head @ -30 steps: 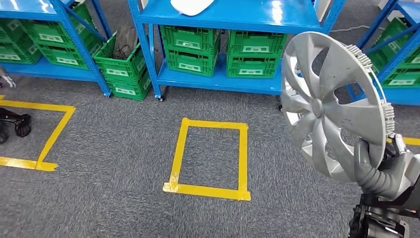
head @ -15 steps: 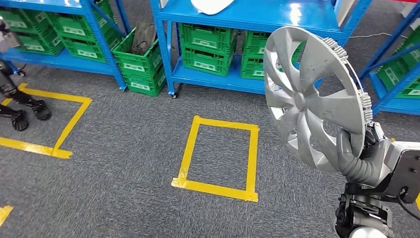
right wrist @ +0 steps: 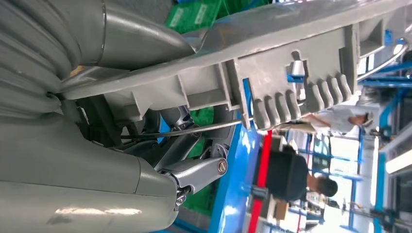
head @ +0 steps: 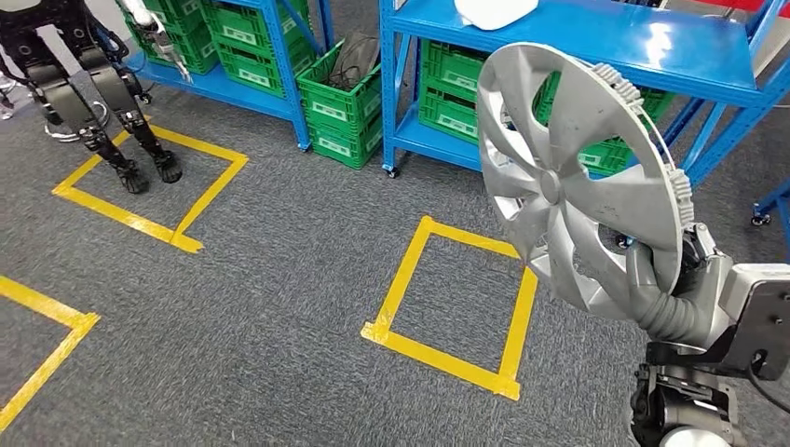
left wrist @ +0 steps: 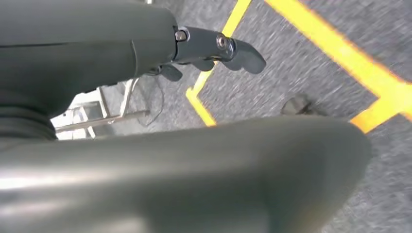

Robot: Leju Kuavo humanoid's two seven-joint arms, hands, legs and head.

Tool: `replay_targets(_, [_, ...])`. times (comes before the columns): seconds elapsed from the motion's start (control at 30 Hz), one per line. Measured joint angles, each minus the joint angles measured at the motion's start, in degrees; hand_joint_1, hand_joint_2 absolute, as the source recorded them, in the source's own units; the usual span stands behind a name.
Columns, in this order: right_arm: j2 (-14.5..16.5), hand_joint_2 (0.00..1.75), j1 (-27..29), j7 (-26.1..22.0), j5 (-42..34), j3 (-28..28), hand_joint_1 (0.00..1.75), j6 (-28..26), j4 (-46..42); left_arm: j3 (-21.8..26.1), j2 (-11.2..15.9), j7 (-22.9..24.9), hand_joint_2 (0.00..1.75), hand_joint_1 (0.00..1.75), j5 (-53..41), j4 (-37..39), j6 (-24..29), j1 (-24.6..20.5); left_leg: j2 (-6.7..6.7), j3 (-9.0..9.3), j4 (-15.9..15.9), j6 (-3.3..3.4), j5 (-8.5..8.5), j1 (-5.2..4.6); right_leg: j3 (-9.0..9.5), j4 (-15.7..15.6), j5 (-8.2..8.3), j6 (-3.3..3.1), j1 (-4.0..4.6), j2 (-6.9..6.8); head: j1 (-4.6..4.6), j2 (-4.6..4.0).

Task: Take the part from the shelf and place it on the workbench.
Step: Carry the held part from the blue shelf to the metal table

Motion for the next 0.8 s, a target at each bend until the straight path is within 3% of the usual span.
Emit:
replay_targets(0.03, [0.02, 1.75, -0.03, 0.02, -0.02, 0.19, 1.75, 0.03, 0.03, -0.01, 0.04, 0.01, 0.00, 0.00, 0.00, 0.01, 0.01, 0.11, 0.36, -0.42, 0.11, -0.37, 0.00, 0.01, -0.05, -0.17, 0.28, -0.37, 0.00, -0.64, -0.09, 0.00])
replay_targets(0.1, [0.09, 1.75, -0.17, 0.06, -0.02, 0.49, 1.75, 0.08, 0.07, -0.02, 0.11, 0.04, 0.00, 0.00, 0.00, 0.04, 0.02, 0.21, 3.19, -2.06, 2.99, -0.84, -1.78, -0.16, 0.02, -0.69, 0.74, -1.09, -0.08, -1.99, -0.67, 0.00])
replay_targets(0.17, [0.16, 1.75, -0.30, 0.07, -0.02, 0.63, 1.75, 0.10, 0.09, -0.04, 0.10, 0.04, 0.00, 0.00, 0.00, 0.04, 0.01, 0.16, 6.44, -5.37, 10.32, -1.12, -5.36, -0.09, -0.11, -0.81, 0.93, -1.45, 0.19, -3.33, -1.41, 0.00])
replay_targets(0.23, [0.20, 1.75, -0.31, 0.08, -0.02, 0.77, 1.75, 0.10, 0.14, -0.04, 0.09, 0.03, 0.00, 0.00, 0.00, 0.04, -0.01, 0.12, 7.29, -7.81, 16.26, -1.27, -7.26, 0.05, -0.24, -0.80, 0.99, -1.53, 0.42, -4.76, -1.76, 0.00])
replay_targets(0.27, [0.22, 1.75, -0.31, 0.09, -0.02, 0.87, 1.75, 0.10, 0.17, -0.04, 0.10, 0.03, 0.00, 0.00, 0.00, 0.04, -0.01, 0.15, 7.37, -7.48, 16.18, -1.24, -6.78, 0.04, -0.26, -0.79, 1.00, -1.54, 0.50, -5.44, -1.93, 0.00])
replay_targets(0.3, [0.24, 1.75, -0.31, 0.10, -0.02, 0.98, 1.75, 0.10, 0.20, -0.04, 0.11, 0.03, 0.00, 0.00, 0.00, 0.04, 0.00, 0.19, 7.53, -5.95, 13.82, -1.09, -5.48, 0.00, -0.23, -0.79, 1.00, -1.54, 0.57, -6.06, -2.15, 0.00])
replay_targets(0.37, [0.30, 1.75, -0.34, 0.10, -0.02, 1.24, 1.75, 0.10, 0.21, -0.04, 0.18, 0.03, 0.00, 0.00, 0.00, 0.04, 0.01, 0.16, 9.14, -1.00, 5.47, -0.49, -2.77, -0.38, -0.16, -0.78, 0.99, -1.45, 0.79, -7.22, -2.69, 0.00])
replay_targets(0.43, [0.34, 1.75, -0.47, 0.08, -0.07, 1.47, 1.75, 0.10, 0.21, -0.04, 0.21, 0.03, 0.00, 0.00, 0.00, 0.04, 0.02, -0.03, 10.61, 2.05, 0.18, 0.24, -1.93, -0.91, -0.29, -0.69, 1.02, -1.00, 1.06, -8.21, -2.99, 0.00])
replay_targets(0.53, [0.39, 1.75, -0.62, 0.04, -0.34, 1.72, 1.75, 0.08, 0.21, -0.04, 0.19, 0.02, 0.00, 0.00, -0.01, 0.04, 0.09, 0.00, 9.40, 2.18, -0.82, 1.10, -1.59, -1.02, -0.62, -0.53, 0.98, -0.03, 1.11, -9.17, -2.87, 0.00])
replay_targets(0.6, [0.39, 1.75, -0.61, 0.01, -0.59, 1.80, 1.75, 0.03, 0.21, -0.05, 0.19, 0.00, 0.00, 0.00, -0.02, 0.05, 0.16, 0.14, 8.37, 2.19, -1.28, 1.68, -1.08, -0.70, -1.72, 1.75, -0.75, 0.59, 0.90, -6.94, -2.66, 0.00])
replay_targets(0.67, [0.38, 1.75, -0.58, -0.03, -0.79, 1.86, 1.75, -0.03, 0.21, -0.07, 0.20, -0.07, 0.00, 0.00, -0.05, 0.06, 0.17, 0.09, 7.31, 1.99, -1.37, 2.06, -0.79, -0.58, -4.69, 8.61, -4.42, 0.96, 0.71, -4.11, -2.08, 0.00])
replay_targets(0.7, [0.37, 1.75, -0.53, -0.04, -0.86, 1.91, 1.75, -0.04, 0.21, -0.07, 0.21, -0.09, 0.00, 0.00, -0.06, 0.07, 0.16, 0.05, 6.71, 1.82, -1.29, 2.16, -0.72, -0.61, -6.41, 12.59, -6.05, 1.04, 0.69, -3.56, -1.79, 0.00])
replay_targets(0.73, [0.37, 1.75, -0.47, -0.05, -0.91, 1.97, 1.75, -0.05, 0.21, -0.07, 0.21, -0.11, 0.00, 0.00, -0.07, 0.07, 0.14, 0.02, 6.15, 1.67, -1.20, 2.19, -0.68, -0.63, -7.75, 15.58, -7.00, 1.10, 0.67, -3.36, -1.56, 0.00])
replay_targets(0.8, [0.36, 1.75, -0.35, -0.05, -0.94, 2.04, 1.75, -0.05, 0.21, -0.07, 0.20, -0.10, 0.00, 0.00, -0.07, 0.07, 0.09, 0.01, 5.55, 1.51, -1.04, 2.20, -0.66, -0.65, -8.78, 17.82, -7.33, 1.16, 0.66, -3.32, -1.41, 0.00])
